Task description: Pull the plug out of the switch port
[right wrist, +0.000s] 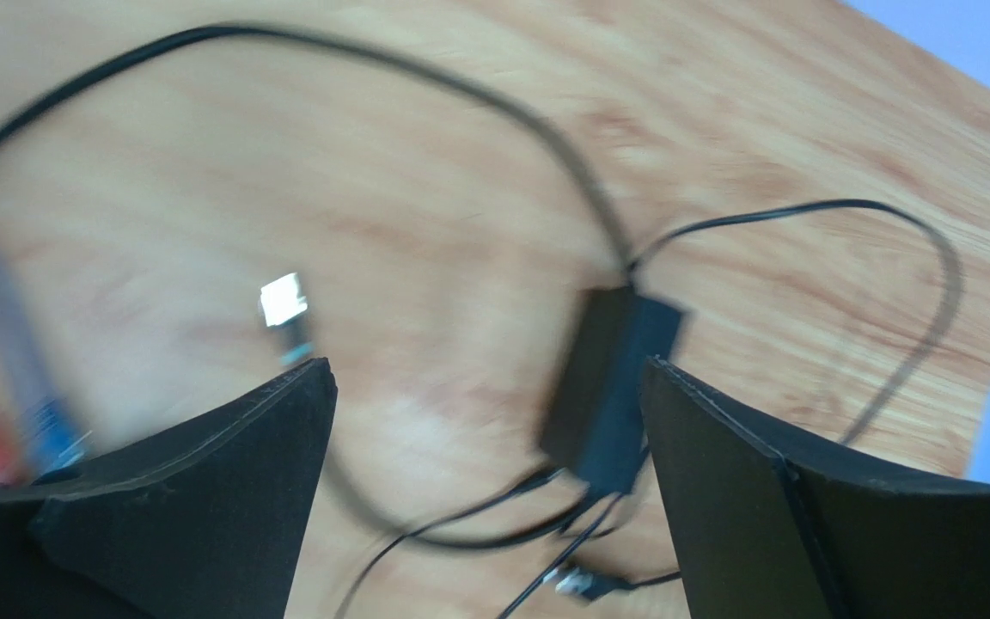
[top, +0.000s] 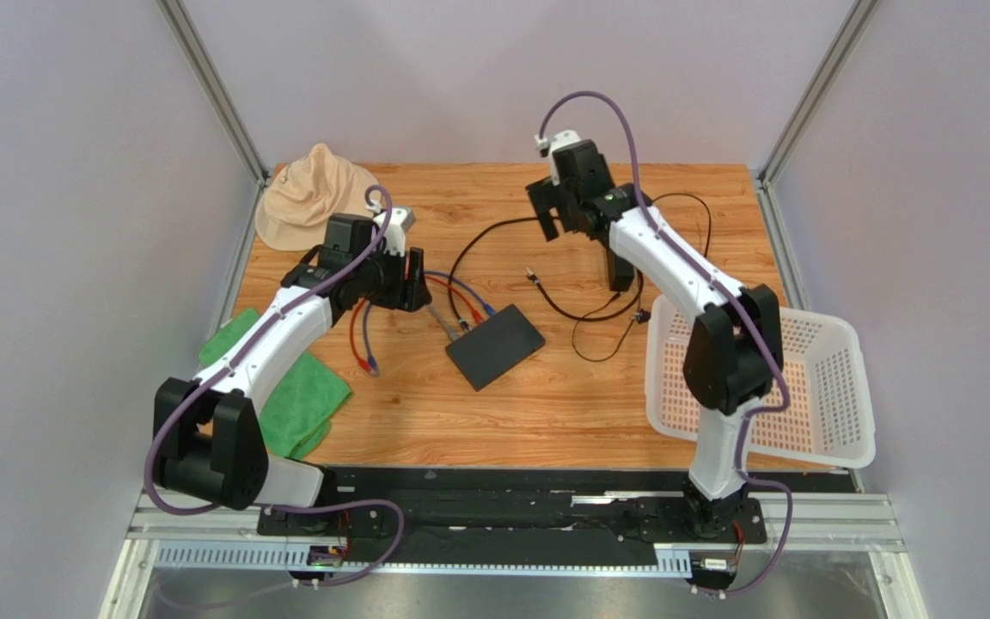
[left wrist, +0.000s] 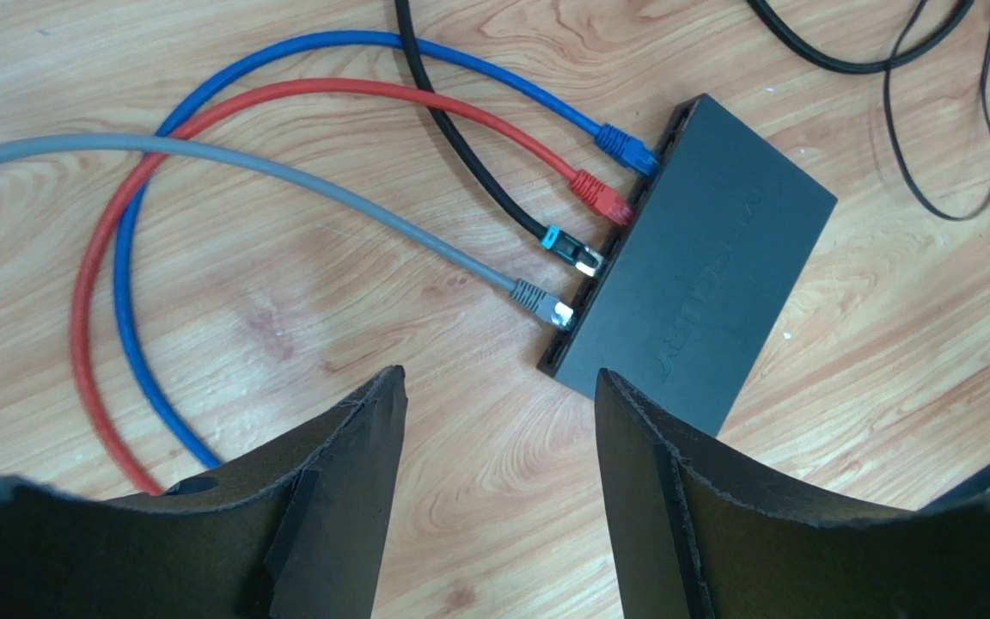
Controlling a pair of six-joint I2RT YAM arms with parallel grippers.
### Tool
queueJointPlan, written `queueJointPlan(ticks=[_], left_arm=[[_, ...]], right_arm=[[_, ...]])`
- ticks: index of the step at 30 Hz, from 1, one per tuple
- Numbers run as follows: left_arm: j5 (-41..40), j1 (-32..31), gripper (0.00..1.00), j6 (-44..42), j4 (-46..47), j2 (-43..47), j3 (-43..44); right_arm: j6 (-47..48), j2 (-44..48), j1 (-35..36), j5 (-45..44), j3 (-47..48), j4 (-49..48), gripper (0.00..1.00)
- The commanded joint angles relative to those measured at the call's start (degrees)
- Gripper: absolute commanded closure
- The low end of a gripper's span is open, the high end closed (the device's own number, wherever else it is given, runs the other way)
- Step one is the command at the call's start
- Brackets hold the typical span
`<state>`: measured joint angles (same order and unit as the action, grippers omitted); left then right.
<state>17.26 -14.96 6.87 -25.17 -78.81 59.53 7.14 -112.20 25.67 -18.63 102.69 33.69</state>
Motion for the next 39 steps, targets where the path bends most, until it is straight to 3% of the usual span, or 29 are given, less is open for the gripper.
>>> queueJointPlan(ticks=[1,2,5,7,8,9,10,15,27,29,39], left_arm=[[3.5,0.1,0.36,5.8,4.1,-4.1,-3.4],[4.3,-0.1,0.37,6.3,5.1,-5.7,-4.0],[5.5,-0.2,0.39,7.0,4.7,-10.2,-3.6],[5.1,-0.2,0.48,6.4,3.7,-12.4,-1.8],[5.4,-0.2,0.5,6.2,2.9,-14.3,-0.7],[5.9,-0.2,0.52,5.9,2.6,-15.3,-0.1],[6.4,-0.6,0.53,5.7,2.3,-16.8,0.1],[8.5,-2.5,0.69,4.9,2.8,-19.9,1.5],[11.6,-3.1,0.82,3.6,-0.1,-25.3,4.8],[12.0,-3.5,0.86,3.0,-0.4,-25.6,5.0],[13.7,-6.6,0.9,0.7,-2.0,-27.0,7.5]], right_arm=[[-2.6,9.4,8.6,11.3,-8.1,2.9,0.1],[-2.7,9.6,10.0,13.2,-11.0,3.9,0.11],[-2.6,9.5,14.0,21.8,-15.9,5.1,0.3],[-2.4,9.1,14.7,26.5,-18.0,5.9,0.55],[-2.6,8.8,14.8,27.7,-19.2,5.9,0.71],[-3.2,8.7,14.8,27.2,-21.7,5.9,0.94],[-3.4,8.6,14.8,26.5,-22.7,5.9,0.98],[-4.1,8.7,14.8,23.6,-28.4,6.5,1.0],[-0.6,6.3,14.3,18.7,-29.0,3.6,1.0],[-1.2,5.9,14.2,14.3,-28.2,2.9,1.0],[-1.1,1.8,13.3,7.7,-22.3,1.5,1.0]])
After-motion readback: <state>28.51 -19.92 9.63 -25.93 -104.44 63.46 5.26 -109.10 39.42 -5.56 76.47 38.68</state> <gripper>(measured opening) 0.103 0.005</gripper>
